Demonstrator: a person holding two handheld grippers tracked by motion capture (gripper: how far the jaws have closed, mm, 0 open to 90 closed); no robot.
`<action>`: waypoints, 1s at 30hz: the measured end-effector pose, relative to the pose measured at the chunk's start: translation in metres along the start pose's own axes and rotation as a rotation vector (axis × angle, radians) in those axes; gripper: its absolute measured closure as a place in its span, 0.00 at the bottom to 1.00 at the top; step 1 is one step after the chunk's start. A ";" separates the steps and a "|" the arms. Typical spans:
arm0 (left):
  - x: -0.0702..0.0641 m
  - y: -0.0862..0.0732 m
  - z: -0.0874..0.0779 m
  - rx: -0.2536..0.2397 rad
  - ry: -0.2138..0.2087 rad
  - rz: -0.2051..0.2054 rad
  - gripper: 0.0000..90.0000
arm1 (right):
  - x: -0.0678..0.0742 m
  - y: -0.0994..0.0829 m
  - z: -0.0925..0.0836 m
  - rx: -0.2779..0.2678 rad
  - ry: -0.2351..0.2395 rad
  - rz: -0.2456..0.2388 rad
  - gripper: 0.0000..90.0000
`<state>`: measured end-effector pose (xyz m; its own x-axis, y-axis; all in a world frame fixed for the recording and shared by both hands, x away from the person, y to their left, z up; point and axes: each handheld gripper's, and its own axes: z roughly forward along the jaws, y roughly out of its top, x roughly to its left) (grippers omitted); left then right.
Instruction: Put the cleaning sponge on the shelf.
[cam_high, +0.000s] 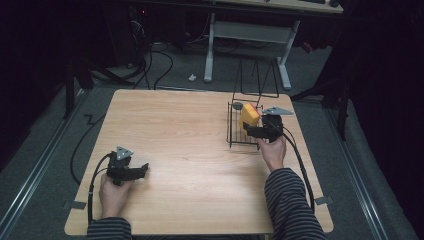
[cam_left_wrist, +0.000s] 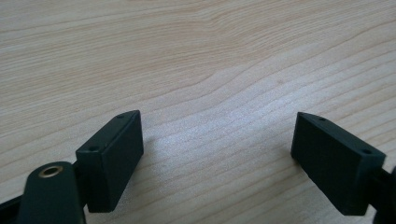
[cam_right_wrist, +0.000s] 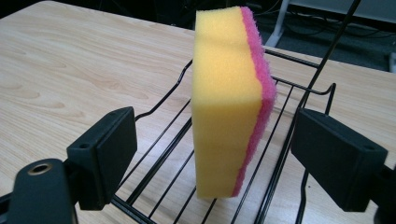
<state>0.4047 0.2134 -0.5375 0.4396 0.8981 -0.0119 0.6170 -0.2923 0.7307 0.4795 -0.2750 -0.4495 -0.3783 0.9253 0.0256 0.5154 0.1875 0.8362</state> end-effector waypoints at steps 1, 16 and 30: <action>0.000 0.000 0.000 0.000 -0.001 0.000 0.19 | 0.000 0.000 -0.001 0.000 0.001 0.000 0.16; 0.000 0.000 0.000 0.000 -0.002 -0.001 0.19 | -0.003 -0.005 -0.028 -0.050 0.005 0.017 0.17; 0.000 0.000 0.000 0.000 -0.001 -0.001 0.19 | -0.010 -0.007 -0.058 -0.081 0.016 0.016 0.19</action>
<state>0.4048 0.2135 -0.5375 0.4402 0.8978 -0.0133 0.6170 -0.2917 0.7309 0.4351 -0.3046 -0.4243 -0.3830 0.9225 0.0479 0.4576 0.1445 0.8774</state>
